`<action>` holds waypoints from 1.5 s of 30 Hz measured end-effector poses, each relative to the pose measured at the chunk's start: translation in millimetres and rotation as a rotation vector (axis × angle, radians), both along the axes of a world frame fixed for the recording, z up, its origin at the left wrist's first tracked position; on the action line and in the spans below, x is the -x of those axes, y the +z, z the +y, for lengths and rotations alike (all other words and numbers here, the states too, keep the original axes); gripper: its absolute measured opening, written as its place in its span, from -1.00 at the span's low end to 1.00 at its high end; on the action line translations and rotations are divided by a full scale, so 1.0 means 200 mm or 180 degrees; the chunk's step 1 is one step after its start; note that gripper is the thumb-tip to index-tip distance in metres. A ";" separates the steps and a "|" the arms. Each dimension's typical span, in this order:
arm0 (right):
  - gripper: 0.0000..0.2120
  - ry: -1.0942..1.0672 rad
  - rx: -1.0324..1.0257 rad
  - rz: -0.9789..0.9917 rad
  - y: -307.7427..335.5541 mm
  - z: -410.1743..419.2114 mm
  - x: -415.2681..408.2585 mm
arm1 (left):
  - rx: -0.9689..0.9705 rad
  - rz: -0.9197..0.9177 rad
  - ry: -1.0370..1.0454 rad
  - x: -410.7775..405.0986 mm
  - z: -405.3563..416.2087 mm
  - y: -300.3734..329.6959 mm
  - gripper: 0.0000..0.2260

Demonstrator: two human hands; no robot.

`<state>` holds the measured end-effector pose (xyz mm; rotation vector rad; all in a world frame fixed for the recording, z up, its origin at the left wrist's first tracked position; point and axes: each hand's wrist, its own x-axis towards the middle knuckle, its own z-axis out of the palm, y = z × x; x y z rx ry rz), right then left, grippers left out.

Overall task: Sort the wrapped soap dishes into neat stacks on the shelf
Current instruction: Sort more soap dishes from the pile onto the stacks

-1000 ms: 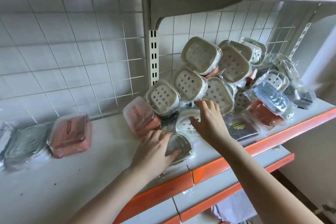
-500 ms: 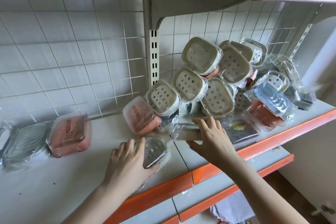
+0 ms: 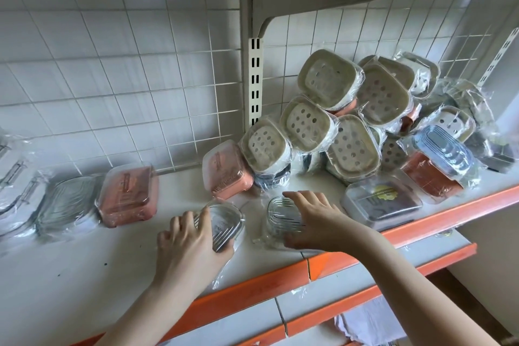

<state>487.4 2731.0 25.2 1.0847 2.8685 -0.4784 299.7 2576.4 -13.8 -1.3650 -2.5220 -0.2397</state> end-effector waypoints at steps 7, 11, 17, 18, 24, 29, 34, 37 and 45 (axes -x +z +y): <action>-0.14 0.0205 0.0229 0.0145 -0.03 0.03 -0.01 | -0.0057 -0.0095 0.0020 -0.01 -0.02 0.00 -0.36; -0.11 0.0032 -0.0204 0.0503 -0.11 -0.01 0.00 | -0.0136 -0.0048 0.0148 -0.03 -0.03 -0.01 -0.36; -0.04 0.0112 -0.0436 0.0699 -0.16 -0.01 0.01 | -0.0279 -0.0208 0.0515 -0.07 -0.07 0.00 -0.38; -0.04 0.0124 -0.0411 0.0747 -0.16 -0.02 0.01 | -0.0300 -0.0226 0.0572 -0.08 -0.08 0.01 -0.39; -0.13 0.0329 -0.0034 0.1166 -0.13 -0.06 0.04 | -0.0456 -0.0104 0.0959 -0.07 -0.20 0.06 -0.42; -0.15 0.0519 0.0124 0.1288 -0.13 -0.17 0.16 | -0.0377 -0.0121 0.1276 -0.03 -0.33 0.07 -0.41; -0.12 0.0484 0.0261 0.1321 -0.14 -0.31 0.32 | -0.0312 -0.0192 0.1452 0.05 -0.45 0.07 -0.39; -0.21 0.0461 0.0396 0.1268 -0.14 -0.41 0.42 | -0.0290 -0.0280 0.1508 0.13 -0.53 0.07 -0.33; -0.25 0.0176 0.0299 0.1311 -0.15 -0.66 0.69 | -0.0290 -0.0274 0.1529 0.41 -0.77 0.06 -0.25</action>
